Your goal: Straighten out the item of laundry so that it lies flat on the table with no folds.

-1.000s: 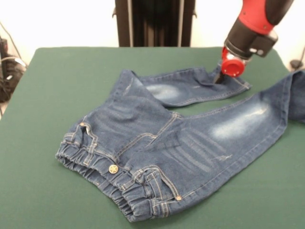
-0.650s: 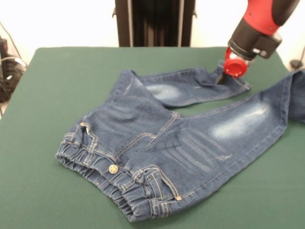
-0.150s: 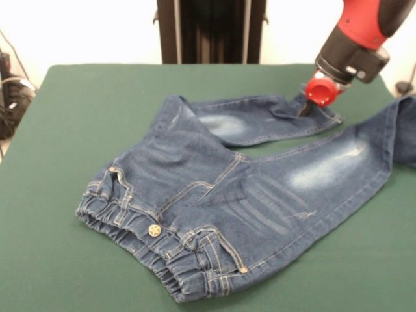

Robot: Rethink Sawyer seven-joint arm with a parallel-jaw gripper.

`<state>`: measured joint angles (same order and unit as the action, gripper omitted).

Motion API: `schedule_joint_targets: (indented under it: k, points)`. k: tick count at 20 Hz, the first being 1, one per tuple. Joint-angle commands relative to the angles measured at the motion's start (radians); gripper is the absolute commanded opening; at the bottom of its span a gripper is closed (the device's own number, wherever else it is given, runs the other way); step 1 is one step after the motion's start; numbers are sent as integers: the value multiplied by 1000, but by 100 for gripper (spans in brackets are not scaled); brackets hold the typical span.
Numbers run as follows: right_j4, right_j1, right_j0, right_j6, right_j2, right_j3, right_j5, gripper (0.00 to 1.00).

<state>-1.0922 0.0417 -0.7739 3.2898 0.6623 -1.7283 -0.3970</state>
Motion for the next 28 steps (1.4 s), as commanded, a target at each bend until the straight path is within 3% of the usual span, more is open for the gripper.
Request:
schedule_joint_targets:
  k: [1,10,25,28]
  points:
    - [-1,-35,-13,348,-141,201,-93,0]
    - [-1,-17,-7,320,-153,177,-77,0]
    - [-1,-16,-31,373,-128,173,-97,0]
    - [-9,1,-20,333,-149,153,-76,0]
